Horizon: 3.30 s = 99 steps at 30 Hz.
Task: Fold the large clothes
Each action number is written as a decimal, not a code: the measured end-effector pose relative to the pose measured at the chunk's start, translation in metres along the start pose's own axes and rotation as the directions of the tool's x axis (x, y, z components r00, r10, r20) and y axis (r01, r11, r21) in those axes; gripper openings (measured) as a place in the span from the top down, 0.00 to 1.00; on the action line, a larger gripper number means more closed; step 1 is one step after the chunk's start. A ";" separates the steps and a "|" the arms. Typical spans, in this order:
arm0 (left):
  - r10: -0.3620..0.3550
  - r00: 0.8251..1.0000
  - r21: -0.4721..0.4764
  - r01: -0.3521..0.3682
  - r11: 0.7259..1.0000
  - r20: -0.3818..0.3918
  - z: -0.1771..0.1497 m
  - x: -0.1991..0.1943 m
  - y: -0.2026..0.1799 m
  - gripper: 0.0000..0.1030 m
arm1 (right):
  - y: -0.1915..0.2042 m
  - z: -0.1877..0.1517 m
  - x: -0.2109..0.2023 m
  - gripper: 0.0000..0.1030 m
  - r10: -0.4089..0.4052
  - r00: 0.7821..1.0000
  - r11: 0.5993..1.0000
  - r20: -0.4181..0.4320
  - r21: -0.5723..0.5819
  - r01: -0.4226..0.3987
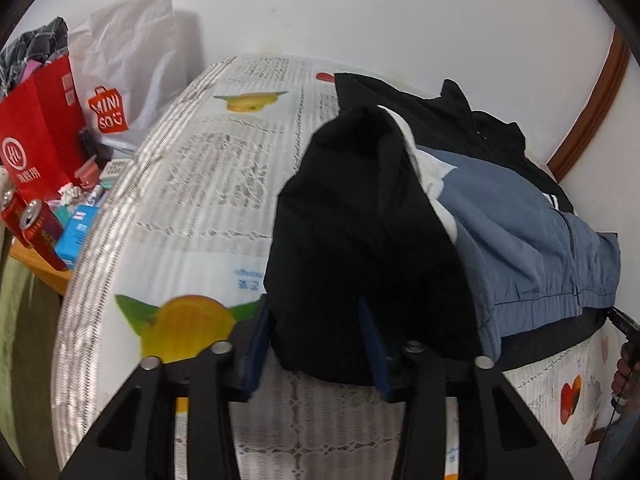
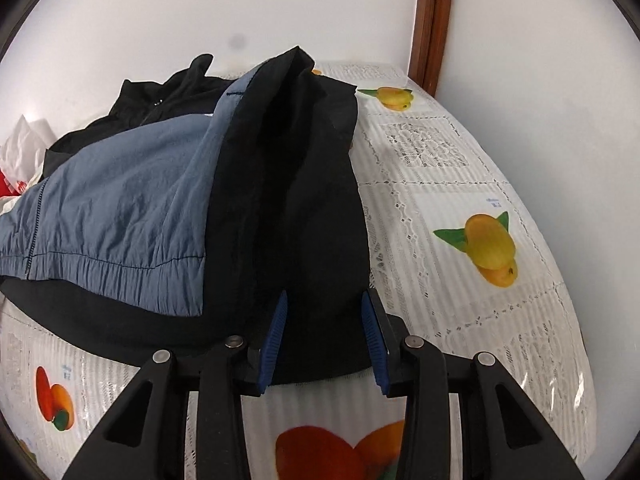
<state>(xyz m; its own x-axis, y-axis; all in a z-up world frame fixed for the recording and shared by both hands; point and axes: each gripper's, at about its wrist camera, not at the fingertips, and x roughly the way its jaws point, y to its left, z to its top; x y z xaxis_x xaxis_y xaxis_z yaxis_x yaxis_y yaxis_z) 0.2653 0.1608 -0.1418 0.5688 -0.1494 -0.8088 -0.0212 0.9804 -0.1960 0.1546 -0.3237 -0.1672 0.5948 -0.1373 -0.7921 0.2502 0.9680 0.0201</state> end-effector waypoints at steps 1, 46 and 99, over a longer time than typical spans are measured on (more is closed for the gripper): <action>0.007 1.000 0.003 -0.007 1.000 0.004 -0.001 -0.001 -0.001 0.71 | 0.001 0.000 0.000 0.66 -0.002 1.000 1.000 0.001 -0.005 0.002; -0.105 0.991 0.009 0.105 0.994 0.085 -0.064 -0.107 -0.030 0.51 | 0.045 -0.011 -0.077 0.58 0.121 0.984 0.992 0.132 -0.055 -0.115; -0.081 0.996 0.048 0.079 0.996 0.049 0.086 0.018 -0.064 0.74 | 0.051 0.129 0.017 0.89 0.119 0.977 0.976 0.177 0.160 -0.148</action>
<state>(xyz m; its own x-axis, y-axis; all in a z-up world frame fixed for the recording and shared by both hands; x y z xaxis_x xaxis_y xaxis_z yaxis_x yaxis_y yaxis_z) 0.3477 0.1062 -0.0963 0.6079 -0.2218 -0.7624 0.0632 0.9707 -0.2320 0.2758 -0.3039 -0.1008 0.7464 -0.0564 -0.6631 0.2786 0.9314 0.2343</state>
